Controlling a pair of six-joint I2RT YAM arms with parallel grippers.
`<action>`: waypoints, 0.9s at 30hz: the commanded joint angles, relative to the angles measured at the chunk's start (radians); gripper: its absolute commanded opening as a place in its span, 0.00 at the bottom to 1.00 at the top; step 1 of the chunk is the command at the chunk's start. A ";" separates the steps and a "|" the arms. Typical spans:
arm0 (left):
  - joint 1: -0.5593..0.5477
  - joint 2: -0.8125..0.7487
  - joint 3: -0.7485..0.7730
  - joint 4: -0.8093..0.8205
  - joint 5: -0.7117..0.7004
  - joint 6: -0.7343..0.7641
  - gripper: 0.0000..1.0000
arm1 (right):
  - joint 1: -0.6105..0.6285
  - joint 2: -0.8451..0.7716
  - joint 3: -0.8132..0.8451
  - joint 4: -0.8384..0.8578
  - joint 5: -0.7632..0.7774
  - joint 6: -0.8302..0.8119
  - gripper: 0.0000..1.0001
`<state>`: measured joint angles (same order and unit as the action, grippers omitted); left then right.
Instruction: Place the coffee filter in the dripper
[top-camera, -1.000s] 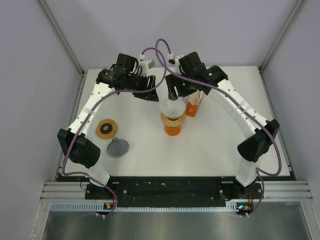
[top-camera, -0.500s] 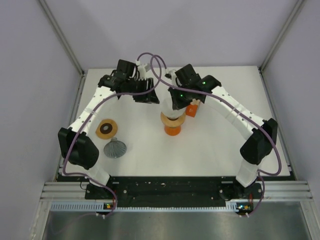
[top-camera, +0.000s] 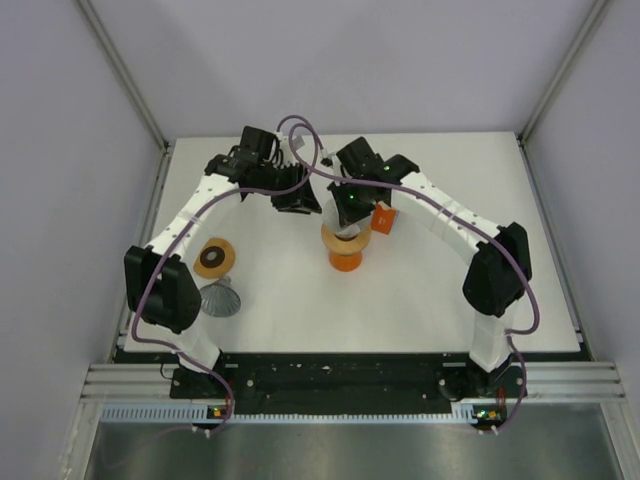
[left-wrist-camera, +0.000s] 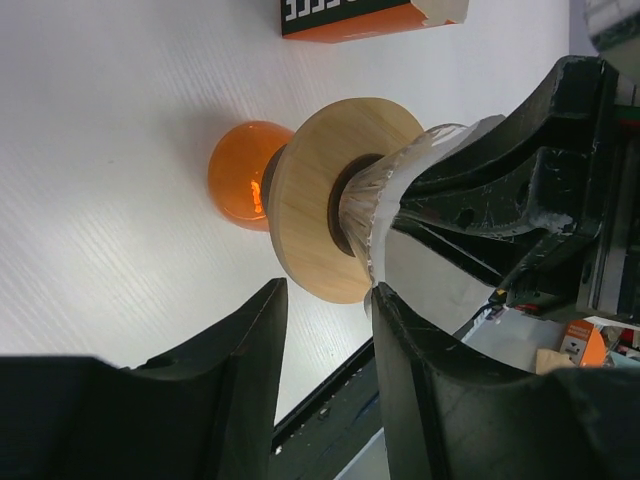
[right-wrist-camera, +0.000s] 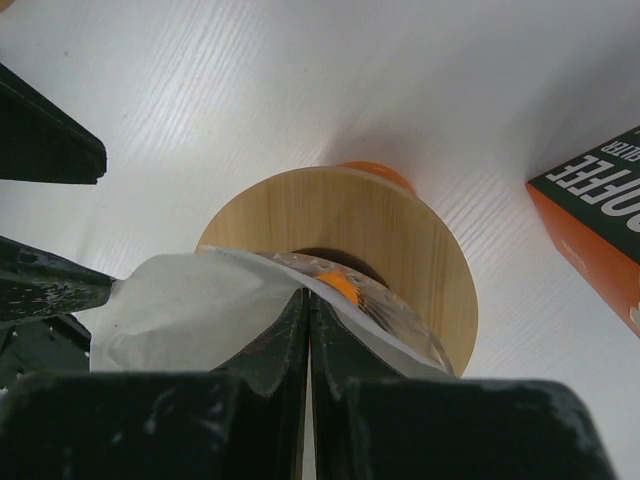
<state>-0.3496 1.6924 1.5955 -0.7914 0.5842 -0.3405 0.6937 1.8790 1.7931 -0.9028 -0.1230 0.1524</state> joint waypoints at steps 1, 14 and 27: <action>-0.014 0.012 -0.006 0.052 0.042 0.006 0.44 | 0.015 0.015 0.000 0.025 0.011 0.001 0.00; -0.017 0.020 0.021 0.034 0.037 0.024 0.43 | 0.020 0.003 0.058 -0.008 0.013 -0.017 0.00; -0.019 0.020 0.024 0.029 0.035 0.029 0.43 | 0.018 -0.060 0.126 -0.036 0.036 -0.034 0.00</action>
<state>-0.3557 1.7134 1.5929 -0.7834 0.5877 -0.3370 0.6941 1.8790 1.8500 -0.9405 -0.0952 0.1417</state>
